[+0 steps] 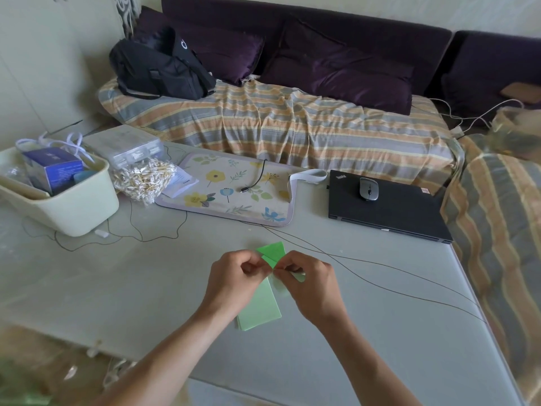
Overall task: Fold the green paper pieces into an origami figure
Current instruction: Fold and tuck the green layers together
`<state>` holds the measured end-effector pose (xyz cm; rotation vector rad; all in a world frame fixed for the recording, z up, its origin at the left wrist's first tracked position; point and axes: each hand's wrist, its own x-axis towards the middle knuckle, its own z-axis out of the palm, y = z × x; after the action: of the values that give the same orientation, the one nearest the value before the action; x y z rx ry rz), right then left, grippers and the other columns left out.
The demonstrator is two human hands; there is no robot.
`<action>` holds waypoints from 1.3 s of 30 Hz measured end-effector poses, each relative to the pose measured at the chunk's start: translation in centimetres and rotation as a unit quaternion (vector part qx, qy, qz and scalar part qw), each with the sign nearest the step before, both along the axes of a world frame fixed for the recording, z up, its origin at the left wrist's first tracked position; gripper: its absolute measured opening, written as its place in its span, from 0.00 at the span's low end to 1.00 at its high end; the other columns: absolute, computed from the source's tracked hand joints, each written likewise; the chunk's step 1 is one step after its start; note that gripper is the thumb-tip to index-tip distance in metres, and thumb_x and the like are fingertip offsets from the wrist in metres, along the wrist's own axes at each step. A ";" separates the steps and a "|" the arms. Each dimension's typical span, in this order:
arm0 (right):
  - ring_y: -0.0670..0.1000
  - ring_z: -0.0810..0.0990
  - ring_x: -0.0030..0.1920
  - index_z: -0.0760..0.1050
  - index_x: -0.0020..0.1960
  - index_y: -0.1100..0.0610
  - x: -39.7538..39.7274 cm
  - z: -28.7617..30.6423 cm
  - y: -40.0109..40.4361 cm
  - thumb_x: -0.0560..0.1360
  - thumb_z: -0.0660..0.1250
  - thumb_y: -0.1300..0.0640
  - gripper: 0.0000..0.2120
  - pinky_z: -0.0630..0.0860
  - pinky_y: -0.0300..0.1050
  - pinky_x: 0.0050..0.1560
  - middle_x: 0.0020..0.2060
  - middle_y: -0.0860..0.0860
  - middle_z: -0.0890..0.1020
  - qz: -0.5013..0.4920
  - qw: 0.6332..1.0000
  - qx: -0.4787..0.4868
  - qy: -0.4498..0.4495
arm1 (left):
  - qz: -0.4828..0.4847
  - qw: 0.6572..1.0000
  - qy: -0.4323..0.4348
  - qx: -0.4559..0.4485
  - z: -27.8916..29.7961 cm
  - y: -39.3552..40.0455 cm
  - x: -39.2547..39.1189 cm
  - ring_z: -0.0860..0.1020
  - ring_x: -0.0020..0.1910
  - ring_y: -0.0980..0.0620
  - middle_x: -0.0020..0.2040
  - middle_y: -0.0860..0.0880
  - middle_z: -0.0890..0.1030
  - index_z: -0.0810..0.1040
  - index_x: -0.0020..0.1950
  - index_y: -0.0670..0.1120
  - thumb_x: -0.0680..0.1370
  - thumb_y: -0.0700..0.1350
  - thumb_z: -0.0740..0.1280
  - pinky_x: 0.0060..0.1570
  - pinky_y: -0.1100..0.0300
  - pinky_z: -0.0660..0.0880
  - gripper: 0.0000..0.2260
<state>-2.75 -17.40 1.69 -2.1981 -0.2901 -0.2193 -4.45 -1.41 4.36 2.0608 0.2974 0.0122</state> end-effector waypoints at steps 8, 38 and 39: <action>0.46 0.80 0.39 0.81 0.41 0.52 -0.3 -0.1 0.6 0.74 0.72 0.57 0.03 0.77 0.43 0.44 0.35 0.45 0.83 0.023 1.000 -0.017 0.011 | -0.009 0.995 -0.045 0.089 -0.1 -0.3 -0.2 0.76 0.29 0.66 0.29 0.57 0.80 0.85 0.36 0.50 0.73 0.40 0.76 0.31 0.73 0.69 0.08; 0.46 0.78 0.37 0.81 0.41 0.54 -0.3 -0.3 0.7 0.73 0.72 0.61 0.04 0.73 0.36 0.39 0.35 0.46 0.83 0.019 0.998 -0.030 0.049 | -0.065 0.984 -0.062 0.151 -1.3 0.2 0.0 0.76 0.32 0.68 0.31 0.61 0.78 0.83 0.38 0.51 0.73 0.43 0.77 0.31 0.72 0.67 0.06; 0.46 0.79 0.37 0.82 0.41 0.54 -0.3 -0.2 0.7 0.73 0.72 0.61 0.03 0.74 0.36 0.40 0.35 0.46 0.84 0.026 0.998 -0.025 0.051 | -0.055 0.985 -0.062 0.152 -1.3 0.2 0.0 0.76 0.32 0.68 0.30 0.61 0.78 0.83 0.37 0.51 0.73 0.41 0.76 0.30 0.72 0.66 0.07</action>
<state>-3.01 -16.70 1.50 -2.2408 -0.2980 -0.0720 -4.48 -1.23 3.06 2.3647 0.1076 0.1242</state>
